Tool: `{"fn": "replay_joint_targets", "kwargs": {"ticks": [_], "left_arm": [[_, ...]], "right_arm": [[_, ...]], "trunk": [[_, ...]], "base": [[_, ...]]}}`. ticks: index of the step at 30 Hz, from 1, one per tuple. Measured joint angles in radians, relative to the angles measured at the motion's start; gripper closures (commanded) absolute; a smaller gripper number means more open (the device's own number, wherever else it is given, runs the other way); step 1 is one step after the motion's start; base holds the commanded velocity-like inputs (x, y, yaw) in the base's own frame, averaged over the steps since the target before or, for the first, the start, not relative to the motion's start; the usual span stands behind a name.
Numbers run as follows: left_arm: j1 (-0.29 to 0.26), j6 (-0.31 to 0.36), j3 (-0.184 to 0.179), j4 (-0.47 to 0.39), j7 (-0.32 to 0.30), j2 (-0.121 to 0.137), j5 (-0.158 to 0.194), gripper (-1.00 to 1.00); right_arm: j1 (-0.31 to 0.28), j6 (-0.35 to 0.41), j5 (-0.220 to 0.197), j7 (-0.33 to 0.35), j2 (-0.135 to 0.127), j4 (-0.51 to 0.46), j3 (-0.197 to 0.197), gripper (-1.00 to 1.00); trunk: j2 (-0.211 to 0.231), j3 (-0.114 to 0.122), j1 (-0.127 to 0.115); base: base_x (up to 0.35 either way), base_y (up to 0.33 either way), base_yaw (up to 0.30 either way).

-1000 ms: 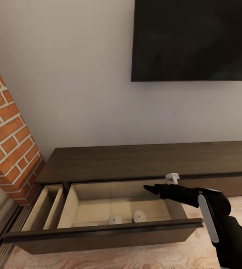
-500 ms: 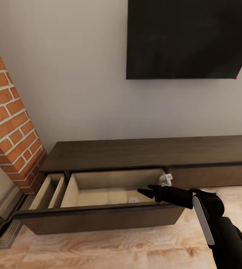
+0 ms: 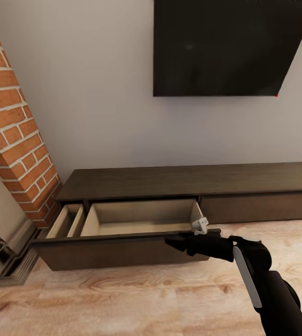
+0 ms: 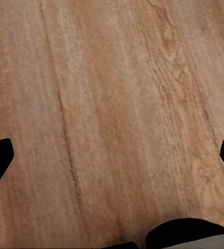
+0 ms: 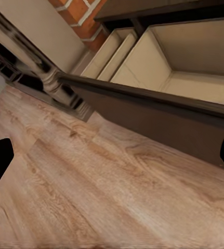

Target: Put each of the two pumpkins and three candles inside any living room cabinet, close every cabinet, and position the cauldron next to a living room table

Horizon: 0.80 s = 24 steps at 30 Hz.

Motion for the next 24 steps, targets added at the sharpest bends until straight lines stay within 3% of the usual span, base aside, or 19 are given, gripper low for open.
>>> {"fn": "replay_joint_targets", "kwargs": {"ticks": [3, 5, 6, 7, 10, 12, 14, 17, 19, 20, 24], "left_arm": [[0.006, 0.022, 0.02, -0.064, 0.002, 0.0, -0.001, -1.0], [0.011, 0.111, 0.102, -0.15, 0.006, -0.001, -0.001, -1.0], [0.011, 0.141, 0.129, -0.175, 0.006, -0.002, -0.001, -1.0], [0.014, 0.255, 0.216, -0.3, 0.008, -0.022, -0.003, -1.0], [0.016, 0.323, 0.275, -0.473, 0.007, -0.05, 0.002, -1.0], [0.018, 0.328, 0.284, -0.52, 0.003, -0.058, 0.006, -1.0], [0.018, 0.321, 0.287, -0.565, -0.015, -0.063, 0.009, -1.0], [0.02, 0.316, 0.291, -0.622, -0.085, -0.063, 0.006, -1.0], [0.021, 0.318, 0.291, -0.638, -0.107, -0.063, 0.004, -1.0], [0.021, 0.341, 0.267, -0.694, -0.129, -0.063, 0.004, -1.0], [0.021, 0.388, 0.211, -0.748, -0.134, -0.063, 0.006, -1.0]], "right_arm": [[0.0, -0.001, 0.002, -0.033, 0.001, 0.0, 0.032, -1.0], [0.001, -0.011, 0.003, -0.082, -0.004, 0.0, 0.109, -1.0], [0.002, -0.017, 0.004, -0.094, -0.005, 0.0, 0.131, -1.0], [0.003, -0.035, 0.007, -0.153, -0.007, 0.001, 0.194, -1.0], [0.009, -0.044, 0.02, -0.229, -0.008, 0.001, 0.223, -1.0], [0.02, -0.045, 0.029, -0.249, -0.006, 0.008, 0.23, -1.0], [0.032, -0.044, 0.077, -0.299, -0.002, 0.024, 0.267, -1.0], [0.06, -0.044, 0.184, -0.442, 0.006, 0.035, 0.338, -1.0], [0.068, -0.045, 0.205, -0.498, 0.008, 0.037, 0.351, -1.0], [0.077, -0.045, 0.231, -0.57, 0.01, 0.041, 0.365, -1.0], [0.08, -0.059, 0.24, -0.596, 0.016, 0.067, 0.346, -1.0]], "trunk": [[0.0, 0.0, 0.0], [0.0, 0.0, 0.0], [0.0, 0.0, 0.0], [0.0, 0.0, -0.001], [0.0, 0.0, -0.001], [0.0, 0.0, -0.001], [0.0, 0.0, -0.001], [0.0, 0.0, -0.001], [0.0, 0.0, -0.001], [0.0, 0.0, -0.001], [0.0, 0.0, -0.001]], "base": [[-0.311, -0.089, 0.0], [-0.287, -0.094, 0.0], [-0.098, -0.032, -0.018], [-0.063, -0.02, -0.015], [-0.031, -0.01, -0.007], [-0.011, -0.003, -0.003], [-0.006, -0.002, -0.001], [-0.002, -0.001, -0.001], [-0.001, 0.0, 0.0], [0.0, 0.0, 0.0], [0.0, 0.0, 0.0]]}}
